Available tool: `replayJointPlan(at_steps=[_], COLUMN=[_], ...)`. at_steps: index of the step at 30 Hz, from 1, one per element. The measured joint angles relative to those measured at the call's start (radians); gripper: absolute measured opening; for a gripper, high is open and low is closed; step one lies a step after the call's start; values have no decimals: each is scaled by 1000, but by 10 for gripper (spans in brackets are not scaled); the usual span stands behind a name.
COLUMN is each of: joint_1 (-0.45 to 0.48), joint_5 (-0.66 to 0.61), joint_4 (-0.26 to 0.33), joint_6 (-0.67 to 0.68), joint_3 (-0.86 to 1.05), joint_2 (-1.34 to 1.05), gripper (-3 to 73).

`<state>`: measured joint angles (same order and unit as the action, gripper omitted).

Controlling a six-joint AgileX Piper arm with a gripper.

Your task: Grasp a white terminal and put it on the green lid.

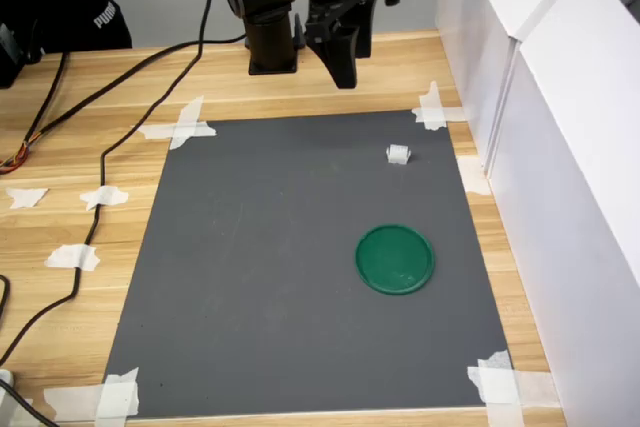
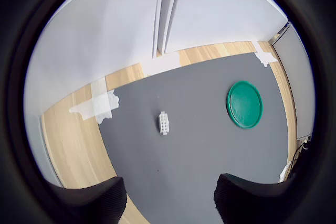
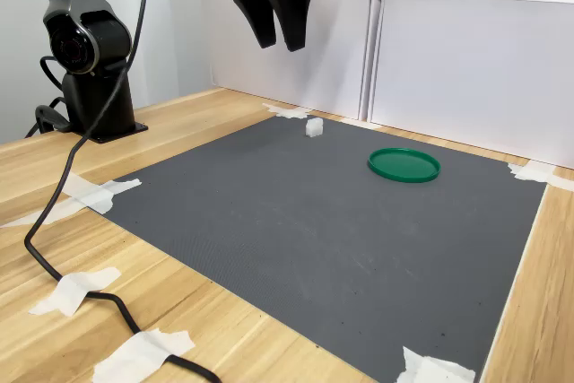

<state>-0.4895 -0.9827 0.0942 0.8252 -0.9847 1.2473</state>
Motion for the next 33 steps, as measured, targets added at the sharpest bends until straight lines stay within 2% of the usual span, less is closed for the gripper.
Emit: replayJointPlan(at_steps=[6, 14, 21, 33], joint_1=[-12, -113, -119, -119], joint_5=[36, 75, 157, 234], joint_4=[6, 2, -28, -15], joint_6=[0, -22, -31, -31], joint_3=[-12, -12, -12, 37], joint_2=[34, 80, 183, 251], gripper=[710, 683, 680, 677])
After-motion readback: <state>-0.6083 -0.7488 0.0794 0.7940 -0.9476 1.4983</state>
